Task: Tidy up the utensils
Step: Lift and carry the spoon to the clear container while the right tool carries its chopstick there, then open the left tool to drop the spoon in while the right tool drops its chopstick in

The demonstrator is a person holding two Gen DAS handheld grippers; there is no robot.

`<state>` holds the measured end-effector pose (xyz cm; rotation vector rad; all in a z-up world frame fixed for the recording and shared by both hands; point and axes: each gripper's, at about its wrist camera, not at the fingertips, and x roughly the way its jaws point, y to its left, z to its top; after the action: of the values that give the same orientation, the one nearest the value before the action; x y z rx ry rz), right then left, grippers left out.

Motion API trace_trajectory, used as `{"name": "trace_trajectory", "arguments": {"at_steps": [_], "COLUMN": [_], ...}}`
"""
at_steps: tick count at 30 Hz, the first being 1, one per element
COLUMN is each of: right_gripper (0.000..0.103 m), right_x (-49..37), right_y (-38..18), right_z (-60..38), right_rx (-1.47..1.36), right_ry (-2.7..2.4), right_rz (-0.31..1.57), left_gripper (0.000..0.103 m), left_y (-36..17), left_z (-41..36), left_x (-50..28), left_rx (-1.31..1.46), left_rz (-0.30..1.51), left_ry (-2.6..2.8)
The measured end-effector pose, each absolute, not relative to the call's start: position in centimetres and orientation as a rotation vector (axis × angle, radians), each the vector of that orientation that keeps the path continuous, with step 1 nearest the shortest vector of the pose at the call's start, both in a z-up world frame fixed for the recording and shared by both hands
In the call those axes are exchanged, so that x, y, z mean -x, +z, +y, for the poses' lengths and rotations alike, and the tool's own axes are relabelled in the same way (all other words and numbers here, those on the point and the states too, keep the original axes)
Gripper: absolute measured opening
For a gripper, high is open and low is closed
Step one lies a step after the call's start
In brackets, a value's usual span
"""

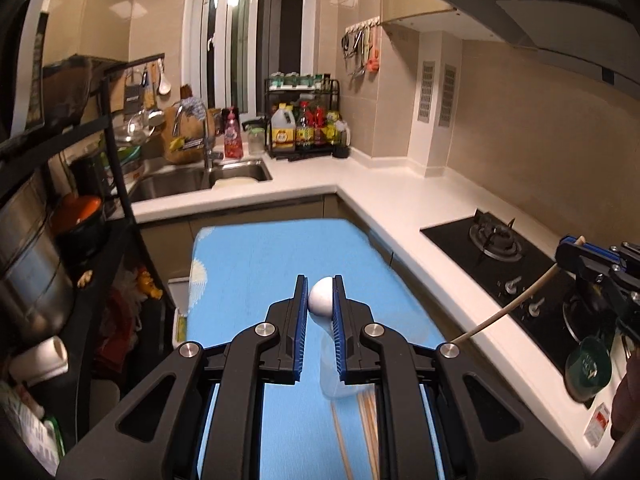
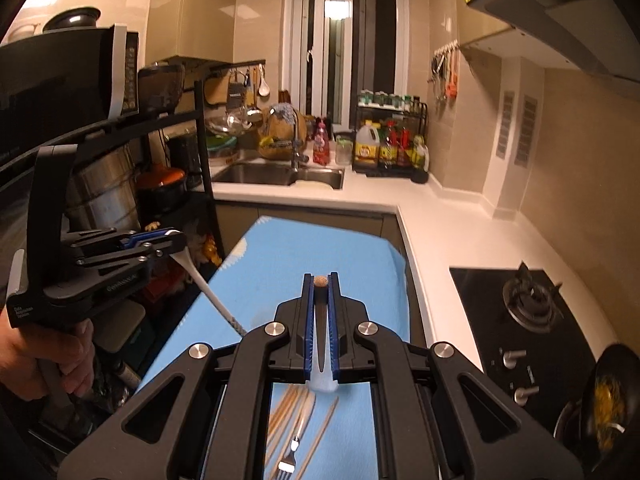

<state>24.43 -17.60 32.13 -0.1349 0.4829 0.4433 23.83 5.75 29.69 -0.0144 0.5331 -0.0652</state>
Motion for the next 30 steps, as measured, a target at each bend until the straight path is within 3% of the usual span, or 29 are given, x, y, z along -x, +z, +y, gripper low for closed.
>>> {"name": "trace_trajectory", "arguments": {"at_steps": [5,16,26,27,29,30], "right_gripper": [0.007,0.007,0.007,0.007,0.019,0.031], "right_x": [-28.1,-33.2,-34.3,-34.3,-34.3,-34.1], "right_y": [31.7,23.6,19.5,19.4,19.3,19.5], "right_z": [-16.1,-15.6,-15.6,-15.5,-15.7,-15.8], "right_rx": [0.148,0.12,0.121,0.125,0.124,0.12], "right_ry": [0.424,0.408,0.393,0.386,0.368,0.363], "right_rz": [0.492,0.652,0.721,0.723,0.723,0.714], "left_gripper": [0.012,0.012,0.012,0.012,0.015,0.02], "left_y": [30.1,20.2,16.4,16.2,16.1,16.2], "left_z": [4.3,2.3,1.3,1.3,1.3,1.4], "left_x": [-27.5,-33.5,-34.5,-34.6,-34.8,-34.6], "left_rx": [0.004,-0.019,-0.034,-0.034,-0.022,-0.012], "left_rz": [0.546,0.738,0.797,0.802,0.808,0.799], "left_ry": [-0.079,-0.103,-0.116,-0.114,-0.112,-0.114]}}
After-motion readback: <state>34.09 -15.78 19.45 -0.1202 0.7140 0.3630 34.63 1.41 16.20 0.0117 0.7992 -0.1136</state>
